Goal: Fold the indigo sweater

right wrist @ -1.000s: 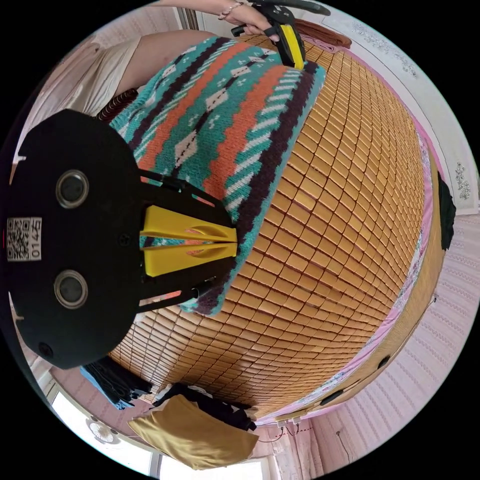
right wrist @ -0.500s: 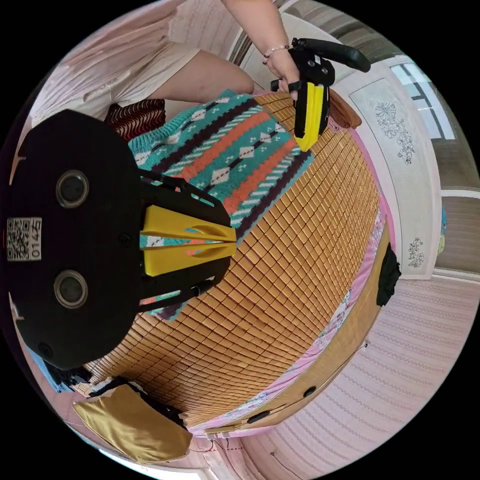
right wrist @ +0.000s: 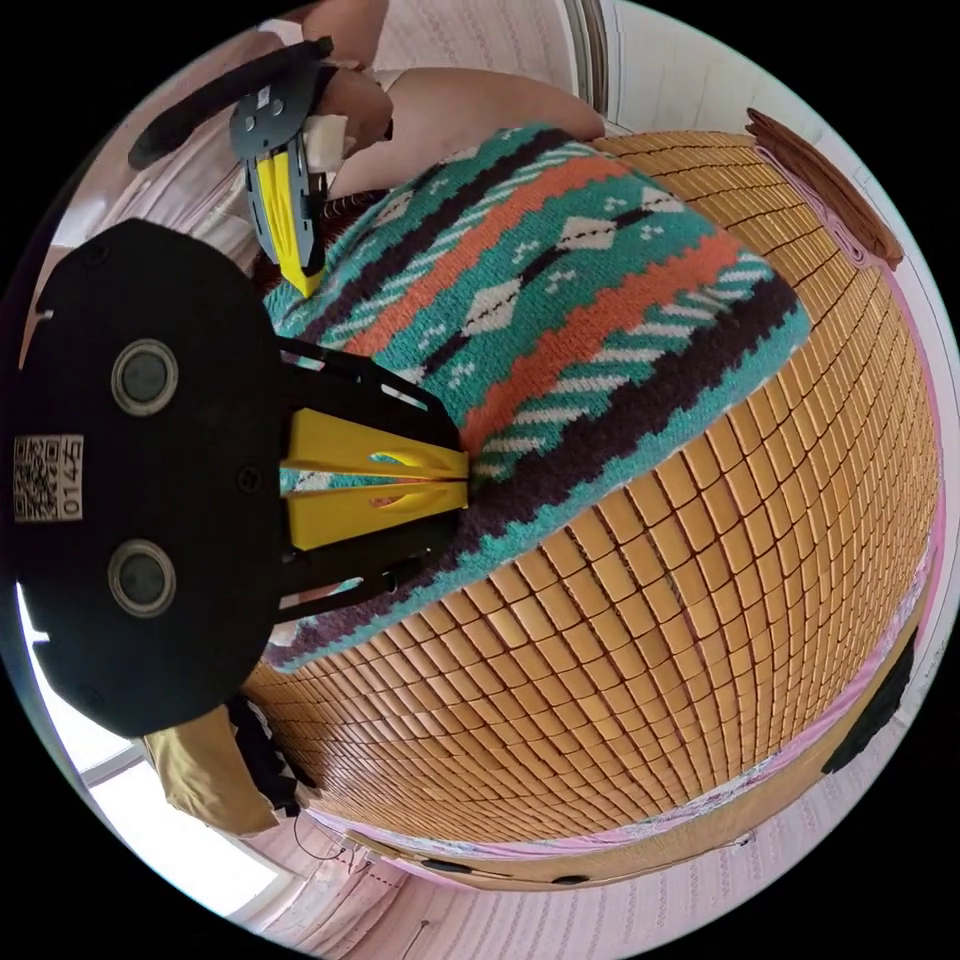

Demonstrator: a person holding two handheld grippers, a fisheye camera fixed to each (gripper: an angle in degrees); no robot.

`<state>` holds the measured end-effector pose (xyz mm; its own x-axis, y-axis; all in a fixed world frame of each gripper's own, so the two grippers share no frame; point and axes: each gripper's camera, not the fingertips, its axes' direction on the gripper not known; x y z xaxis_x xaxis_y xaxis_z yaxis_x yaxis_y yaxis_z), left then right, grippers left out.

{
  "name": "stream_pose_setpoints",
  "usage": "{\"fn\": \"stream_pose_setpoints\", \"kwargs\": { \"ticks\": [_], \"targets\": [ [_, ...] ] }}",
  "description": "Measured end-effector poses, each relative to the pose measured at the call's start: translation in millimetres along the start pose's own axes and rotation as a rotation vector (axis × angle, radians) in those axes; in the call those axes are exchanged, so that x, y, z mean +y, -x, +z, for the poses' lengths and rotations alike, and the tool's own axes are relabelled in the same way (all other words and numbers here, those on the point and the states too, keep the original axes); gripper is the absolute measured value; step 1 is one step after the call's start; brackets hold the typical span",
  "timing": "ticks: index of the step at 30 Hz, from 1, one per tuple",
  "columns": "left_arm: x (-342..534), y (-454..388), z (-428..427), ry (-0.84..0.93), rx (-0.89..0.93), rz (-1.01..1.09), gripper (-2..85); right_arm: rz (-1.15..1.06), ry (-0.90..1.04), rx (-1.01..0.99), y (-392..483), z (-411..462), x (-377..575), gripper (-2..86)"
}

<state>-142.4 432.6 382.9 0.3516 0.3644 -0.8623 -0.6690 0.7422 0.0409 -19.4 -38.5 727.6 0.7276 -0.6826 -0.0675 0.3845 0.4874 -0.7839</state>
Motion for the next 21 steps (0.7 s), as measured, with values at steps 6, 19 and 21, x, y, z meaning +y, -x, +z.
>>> {"fn": "stream_pose_setpoints", "kwargs": {
  "ticks": [6,19,21],
  "targets": [
    [10.6,-12.0,32.9,0.022,-0.005,-0.019,-1.0,0.011,-0.058,0.036,-11.4,9.8,30.1,-0.9],
    [9.6,-54.6,27.4,-0.158,0.124,0.036,1.9,0.812,-0.422,-0.315,-99.2,76.2,391.8,8.8],
    [0.4,-64.5,33.3,-0.147,0.169,0.066,3.5,0.819,-0.401,-0.369,-100.2,95.5,420.1,12.1]
  ]
}}
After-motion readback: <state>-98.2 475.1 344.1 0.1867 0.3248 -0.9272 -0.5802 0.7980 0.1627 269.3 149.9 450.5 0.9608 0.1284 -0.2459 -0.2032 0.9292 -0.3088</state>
